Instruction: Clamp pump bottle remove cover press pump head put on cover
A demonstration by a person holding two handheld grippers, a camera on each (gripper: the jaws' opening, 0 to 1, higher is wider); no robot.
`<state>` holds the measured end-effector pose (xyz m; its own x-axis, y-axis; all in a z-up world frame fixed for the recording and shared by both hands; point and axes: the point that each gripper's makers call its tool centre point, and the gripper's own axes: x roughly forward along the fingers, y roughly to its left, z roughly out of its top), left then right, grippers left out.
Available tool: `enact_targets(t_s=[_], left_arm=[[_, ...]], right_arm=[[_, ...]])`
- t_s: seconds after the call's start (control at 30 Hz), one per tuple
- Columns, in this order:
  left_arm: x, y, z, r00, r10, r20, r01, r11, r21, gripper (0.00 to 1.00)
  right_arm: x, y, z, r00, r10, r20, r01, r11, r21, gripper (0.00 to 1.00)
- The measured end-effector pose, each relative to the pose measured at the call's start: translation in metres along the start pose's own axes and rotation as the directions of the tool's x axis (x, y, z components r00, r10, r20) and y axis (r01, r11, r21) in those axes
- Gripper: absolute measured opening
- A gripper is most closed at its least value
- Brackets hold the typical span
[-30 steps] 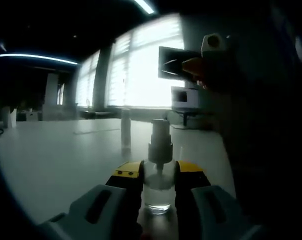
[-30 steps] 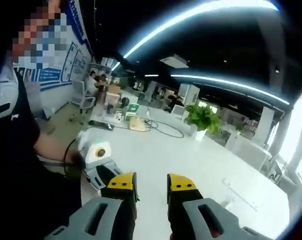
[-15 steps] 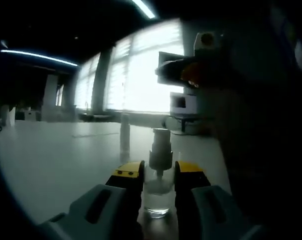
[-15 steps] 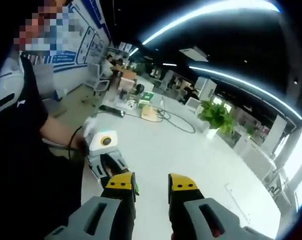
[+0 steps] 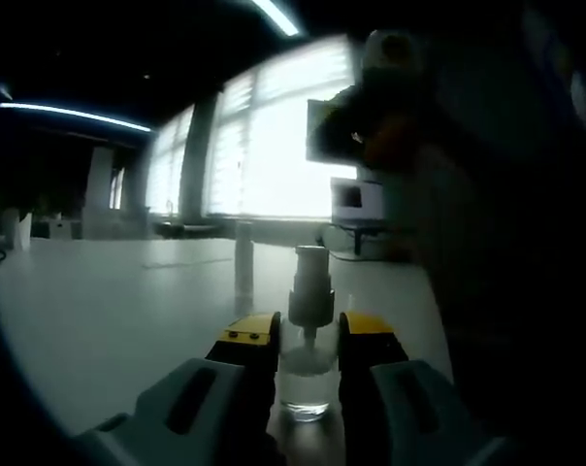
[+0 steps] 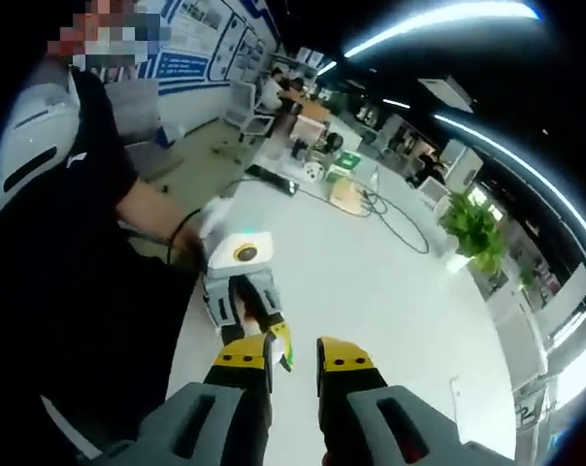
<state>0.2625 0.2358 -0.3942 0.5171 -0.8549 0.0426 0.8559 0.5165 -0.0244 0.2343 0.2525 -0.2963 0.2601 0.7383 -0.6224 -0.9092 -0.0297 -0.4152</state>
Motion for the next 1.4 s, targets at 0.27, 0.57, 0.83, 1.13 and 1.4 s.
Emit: enact_targets(t_s=[0.27,0.57,0.83,1.13,1.4], left_arm=[[0.000,0.000,0.000,1.000,0.007,0.000,-0.007,1.000,0.006,0.15],[-0.001,0.005,0.000,1.000,0.024,0.002,-0.024,0.999,0.024,0.15],[0.001,-0.001,-0.001,1.000,0.011,0.009,-0.012,0.999,0.031,0.15],[0.000,0.000,-0.002,0.999,0.032,-0.008,-0.031,0.998,0.045,0.15],[0.001,-0.003,-0.004,1.000,0.019,-0.009,-0.018,0.999,0.049,0.15]], right_arm=[[0.013,0.007,-0.003,0.984,0.117,-0.134,-0.129,0.988,-0.086,0.12],[0.031,0.015,-0.008,0.957,0.179,-0.228,-0.215,0.966,-0.143,0.10],[0.036,0.015,-0.015,0.947,0.182,-0.265,-0.226,0.963,-0.145,0.10],[0.033,0.014,-0.020,0.939,0.184,-0.292,-0.234,0.961,-0.147,0.10],[0.035,0.013,-0.017,0.936,0.184,-0.301,-0.240,0.957,-0.162,0.10]])
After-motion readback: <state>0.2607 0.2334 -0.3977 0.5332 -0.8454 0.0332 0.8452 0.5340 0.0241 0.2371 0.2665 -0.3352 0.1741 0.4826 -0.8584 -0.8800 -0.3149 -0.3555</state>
